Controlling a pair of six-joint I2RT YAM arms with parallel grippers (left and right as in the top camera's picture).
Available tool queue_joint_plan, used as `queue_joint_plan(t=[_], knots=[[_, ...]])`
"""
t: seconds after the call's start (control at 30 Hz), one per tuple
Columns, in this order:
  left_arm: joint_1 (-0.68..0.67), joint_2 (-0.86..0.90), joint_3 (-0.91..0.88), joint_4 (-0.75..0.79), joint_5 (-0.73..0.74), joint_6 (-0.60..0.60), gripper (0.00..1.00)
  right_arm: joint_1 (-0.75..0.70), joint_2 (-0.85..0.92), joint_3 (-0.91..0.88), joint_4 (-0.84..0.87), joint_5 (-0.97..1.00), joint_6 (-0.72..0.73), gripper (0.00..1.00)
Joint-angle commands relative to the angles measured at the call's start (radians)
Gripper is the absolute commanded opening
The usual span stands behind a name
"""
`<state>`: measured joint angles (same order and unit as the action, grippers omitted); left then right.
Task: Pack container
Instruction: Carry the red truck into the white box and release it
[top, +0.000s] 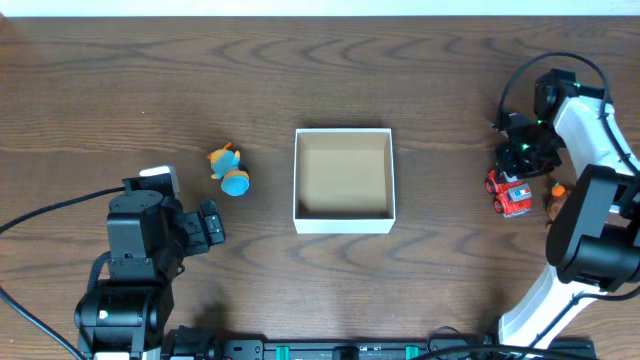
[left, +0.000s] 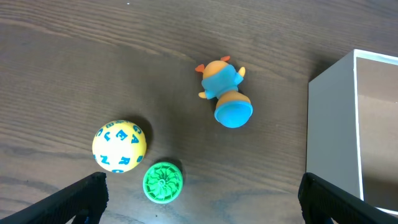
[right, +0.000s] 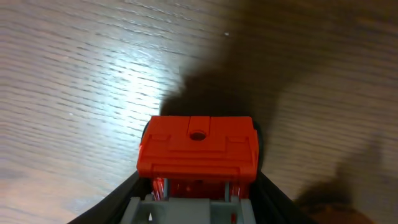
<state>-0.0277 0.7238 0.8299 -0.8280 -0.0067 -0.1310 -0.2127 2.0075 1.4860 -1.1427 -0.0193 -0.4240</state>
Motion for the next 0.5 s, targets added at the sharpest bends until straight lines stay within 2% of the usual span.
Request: queue_joint_plan(t=[0.0,0.13,0.23,0.47], knots=[[0.005,0.0,0.021,0.002,-0.001,-0.005,0.98,0.045,-0.036,0.074,-0.029,-0.008,0.09,0.17],[0.005,0.0,0.021,0.002,-0.001,-0.005,0.98,0.106,-0.109,0.164,-0.098,-0.008,0.171,0.12],[0.005,0.0,0.021,0.002,-0.001,-0.005,0.98,0.165,-0.18,0.227,-0.138,-0.008,0.212,0.01],[0.005,0.0,0.021,0.002,-0.001,-0.005,0.98,0.378,-0.385,0.29,-0.08,-0.016,0.423,0.01]])
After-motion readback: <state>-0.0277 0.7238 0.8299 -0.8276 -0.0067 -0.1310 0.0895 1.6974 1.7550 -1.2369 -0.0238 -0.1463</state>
